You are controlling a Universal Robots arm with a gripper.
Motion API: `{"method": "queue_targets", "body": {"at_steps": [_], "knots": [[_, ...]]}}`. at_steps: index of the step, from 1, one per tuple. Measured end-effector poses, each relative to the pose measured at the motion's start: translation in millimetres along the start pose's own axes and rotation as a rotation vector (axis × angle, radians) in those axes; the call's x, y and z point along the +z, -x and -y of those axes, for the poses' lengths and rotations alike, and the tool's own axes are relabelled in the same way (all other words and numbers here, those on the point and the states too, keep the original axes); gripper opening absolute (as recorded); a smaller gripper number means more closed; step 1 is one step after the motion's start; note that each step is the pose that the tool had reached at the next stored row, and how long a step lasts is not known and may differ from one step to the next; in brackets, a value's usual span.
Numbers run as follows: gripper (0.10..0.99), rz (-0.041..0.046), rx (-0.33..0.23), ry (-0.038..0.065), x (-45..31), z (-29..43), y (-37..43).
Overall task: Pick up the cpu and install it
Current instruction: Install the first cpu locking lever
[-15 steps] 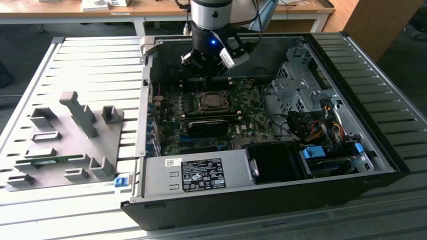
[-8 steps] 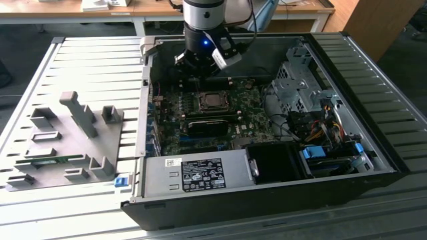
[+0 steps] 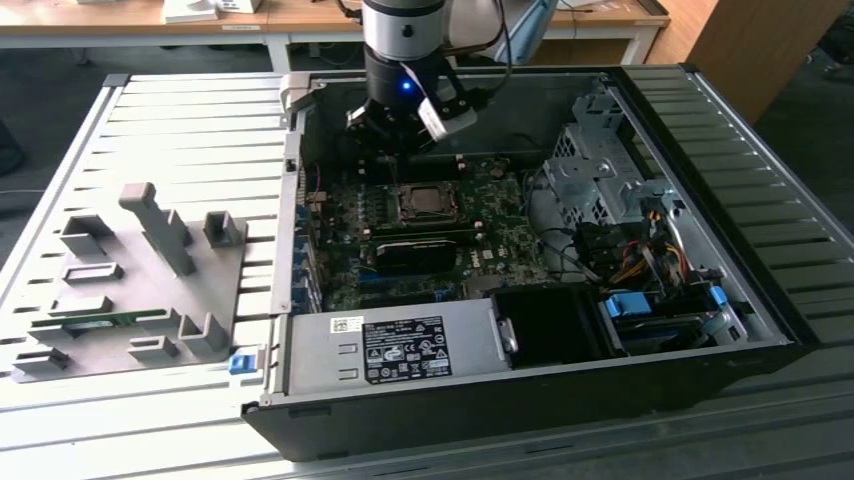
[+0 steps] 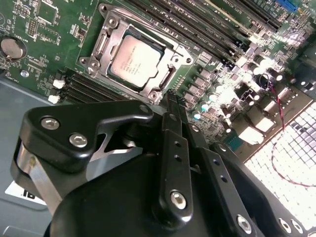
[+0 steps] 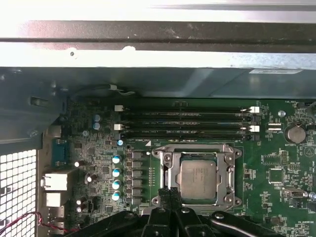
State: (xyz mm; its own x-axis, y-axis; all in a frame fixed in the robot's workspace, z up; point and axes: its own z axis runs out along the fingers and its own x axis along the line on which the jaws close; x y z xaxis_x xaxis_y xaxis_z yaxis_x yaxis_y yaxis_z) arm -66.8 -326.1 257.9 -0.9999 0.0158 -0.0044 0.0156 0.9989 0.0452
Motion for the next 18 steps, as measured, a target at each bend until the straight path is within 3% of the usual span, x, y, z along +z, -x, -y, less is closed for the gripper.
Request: {"method": "queue_targets", "body": {"at_steps": [18], "knots": [[0.106,0.0,0.0,0.0,0.4,0.2,-10.4]]}}
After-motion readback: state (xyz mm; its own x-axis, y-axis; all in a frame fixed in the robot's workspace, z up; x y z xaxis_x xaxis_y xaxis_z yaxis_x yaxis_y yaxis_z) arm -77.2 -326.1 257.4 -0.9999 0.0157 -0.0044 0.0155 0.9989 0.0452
